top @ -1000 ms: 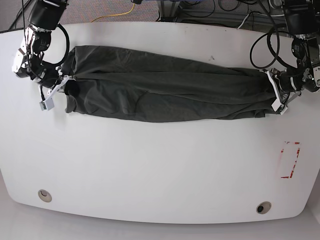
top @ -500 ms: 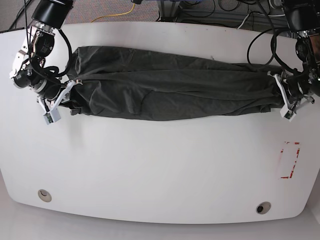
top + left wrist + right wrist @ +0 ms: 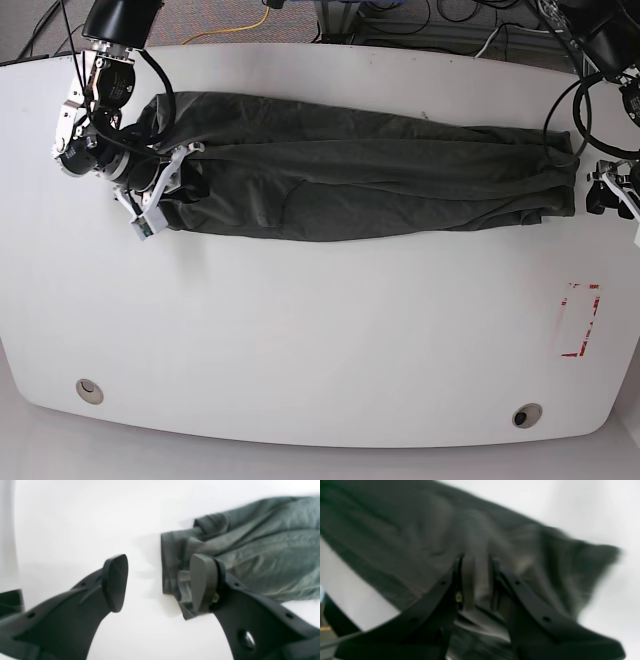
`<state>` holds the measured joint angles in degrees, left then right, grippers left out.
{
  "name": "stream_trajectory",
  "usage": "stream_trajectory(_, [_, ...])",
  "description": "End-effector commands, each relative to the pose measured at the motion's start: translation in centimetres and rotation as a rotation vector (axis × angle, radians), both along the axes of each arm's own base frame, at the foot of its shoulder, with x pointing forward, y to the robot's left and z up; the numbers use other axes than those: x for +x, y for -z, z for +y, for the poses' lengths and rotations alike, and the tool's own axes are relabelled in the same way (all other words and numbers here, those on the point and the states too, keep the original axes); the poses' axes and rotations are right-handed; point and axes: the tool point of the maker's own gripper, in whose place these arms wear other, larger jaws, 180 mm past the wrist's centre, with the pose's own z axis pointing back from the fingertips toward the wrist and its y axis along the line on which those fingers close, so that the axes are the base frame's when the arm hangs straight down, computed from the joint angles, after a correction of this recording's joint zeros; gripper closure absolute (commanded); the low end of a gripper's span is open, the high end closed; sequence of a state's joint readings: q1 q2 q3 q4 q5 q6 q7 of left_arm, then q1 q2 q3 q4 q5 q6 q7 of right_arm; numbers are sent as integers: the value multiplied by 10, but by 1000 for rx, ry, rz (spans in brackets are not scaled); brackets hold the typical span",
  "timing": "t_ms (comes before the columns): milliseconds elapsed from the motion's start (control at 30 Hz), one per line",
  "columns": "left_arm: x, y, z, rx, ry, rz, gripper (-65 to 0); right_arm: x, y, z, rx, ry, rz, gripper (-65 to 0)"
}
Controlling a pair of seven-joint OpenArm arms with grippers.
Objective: Layout the t-shirt on the table in an organized manner, then fold the t-shirt properly
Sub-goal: 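Release the strip end with the left gripper and reposition it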
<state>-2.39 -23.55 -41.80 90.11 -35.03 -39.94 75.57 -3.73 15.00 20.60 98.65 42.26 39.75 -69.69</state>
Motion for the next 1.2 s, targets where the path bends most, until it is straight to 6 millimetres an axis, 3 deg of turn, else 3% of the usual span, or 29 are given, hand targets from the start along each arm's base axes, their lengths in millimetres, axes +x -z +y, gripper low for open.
stream_trajectory(0, [-3,5,10,-48,-35,5,-371,9,-13,5,5,-17,-55,-94])
stream_trajectory(200, [-20,24,38,-184,-157,19,-371,7,-5,11,8,-21,-31,-94])
stream_trajectory(633, [-10,23,61,-333,-240,-58,-371,-9,68,-8,25,92,148,-90])
stream_trajectory(900, [10,19,45,-344,-176,-59,-372,-14,76,-10,33,101,173,-90])
stream_trajectory(1167, [18,36,16,-358,-101,2,-372,-15,76,-10,33,101,175,-90])
